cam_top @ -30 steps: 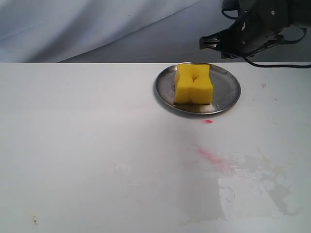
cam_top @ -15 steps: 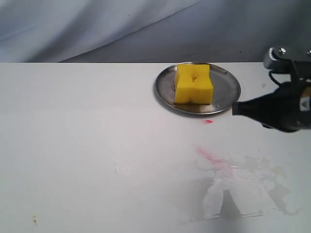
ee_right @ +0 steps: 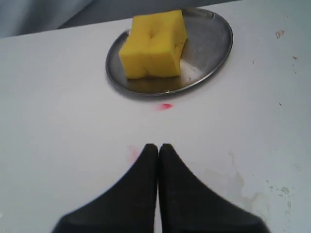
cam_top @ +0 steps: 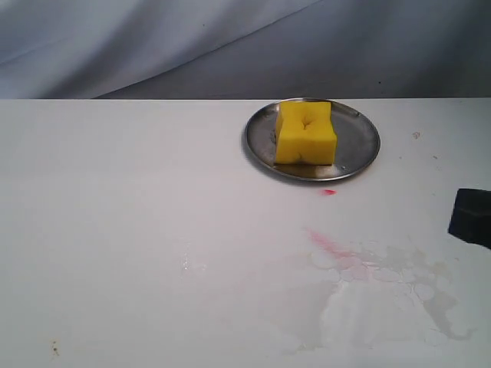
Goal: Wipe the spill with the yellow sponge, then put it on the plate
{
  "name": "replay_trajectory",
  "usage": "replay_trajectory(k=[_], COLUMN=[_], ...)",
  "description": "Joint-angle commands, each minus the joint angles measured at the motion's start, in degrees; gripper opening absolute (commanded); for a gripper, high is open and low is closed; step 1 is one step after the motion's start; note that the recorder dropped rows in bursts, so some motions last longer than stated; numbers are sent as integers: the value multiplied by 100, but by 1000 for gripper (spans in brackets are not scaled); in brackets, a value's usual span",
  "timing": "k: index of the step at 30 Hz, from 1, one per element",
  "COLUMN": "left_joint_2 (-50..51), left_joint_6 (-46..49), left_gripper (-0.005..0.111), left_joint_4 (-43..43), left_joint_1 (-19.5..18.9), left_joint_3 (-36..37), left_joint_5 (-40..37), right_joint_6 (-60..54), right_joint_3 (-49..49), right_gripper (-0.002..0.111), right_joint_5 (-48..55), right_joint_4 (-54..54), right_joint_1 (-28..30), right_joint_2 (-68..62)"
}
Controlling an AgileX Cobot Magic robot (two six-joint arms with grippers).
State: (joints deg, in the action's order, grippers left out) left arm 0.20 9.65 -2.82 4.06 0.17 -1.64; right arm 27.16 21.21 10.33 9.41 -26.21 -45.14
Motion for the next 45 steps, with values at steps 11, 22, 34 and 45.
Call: replay_trajectory(k=[11, 22, 34, 45], left_joint_2=[-20, -20, -20, -20], left_joint_6=[-49, -49, -49, -49], left_gripper=[0, 0, 0, 0], left_joint_4=[40, 40, 40, 40], left_joint_1=[-9, -9, -9, -9], left_joint_3=[-17, -17, -17, -17], left_joint_5=[39, 39, 39, 39], right_joint_6=[-1206, -2912, -2937, -2937], right_joint_3=[-1128, -2121, -2121, -2121], right_gripper=[0, 0, 0, 0], right_joint_5=[-750, -670, -383, -346], right_joint_4=[-448, -1451, -1245, -1245], right_joint_1=[174, 1414, 1430, 1430], right_joint_2=[2129, 4181, 4514, 4514])
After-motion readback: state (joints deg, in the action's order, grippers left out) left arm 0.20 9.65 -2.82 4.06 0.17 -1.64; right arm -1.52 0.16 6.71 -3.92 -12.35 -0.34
